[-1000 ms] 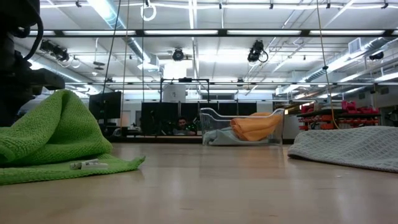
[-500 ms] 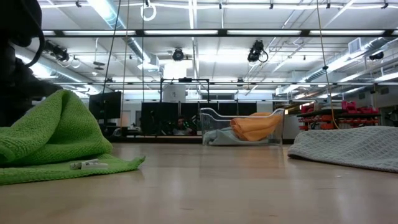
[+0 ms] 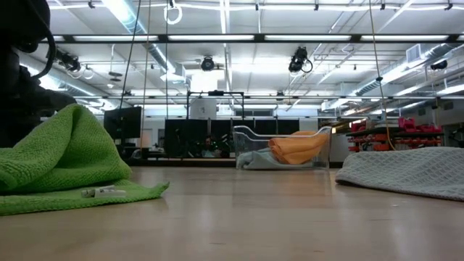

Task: Fold microfiber towels
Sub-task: Fold the green microfiber cloth

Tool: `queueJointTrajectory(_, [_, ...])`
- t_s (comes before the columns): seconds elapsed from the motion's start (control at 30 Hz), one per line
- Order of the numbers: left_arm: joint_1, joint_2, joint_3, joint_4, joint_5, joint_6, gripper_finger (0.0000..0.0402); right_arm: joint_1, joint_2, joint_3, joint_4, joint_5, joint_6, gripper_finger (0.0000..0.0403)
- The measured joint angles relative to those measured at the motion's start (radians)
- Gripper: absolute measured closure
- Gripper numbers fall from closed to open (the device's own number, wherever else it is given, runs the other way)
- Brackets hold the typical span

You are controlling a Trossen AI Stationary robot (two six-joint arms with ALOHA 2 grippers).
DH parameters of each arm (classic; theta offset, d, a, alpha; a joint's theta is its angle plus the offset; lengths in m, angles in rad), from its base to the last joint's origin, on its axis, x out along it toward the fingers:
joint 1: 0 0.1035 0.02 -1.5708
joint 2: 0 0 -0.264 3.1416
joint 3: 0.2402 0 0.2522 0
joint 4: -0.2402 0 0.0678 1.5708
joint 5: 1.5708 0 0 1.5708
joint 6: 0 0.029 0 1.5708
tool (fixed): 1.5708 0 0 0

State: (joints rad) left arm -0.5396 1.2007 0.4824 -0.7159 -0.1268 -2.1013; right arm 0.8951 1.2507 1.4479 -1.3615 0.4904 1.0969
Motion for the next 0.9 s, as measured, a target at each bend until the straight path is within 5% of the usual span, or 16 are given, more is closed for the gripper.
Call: queueJointTrajectory(0.9, [0.0, 0.0, 0.0, 0.043, -0.003, 0.046, 0.0308, 0.0, 0.0, 0.0, 0.0, 0.0, -0.027, 0.0392])
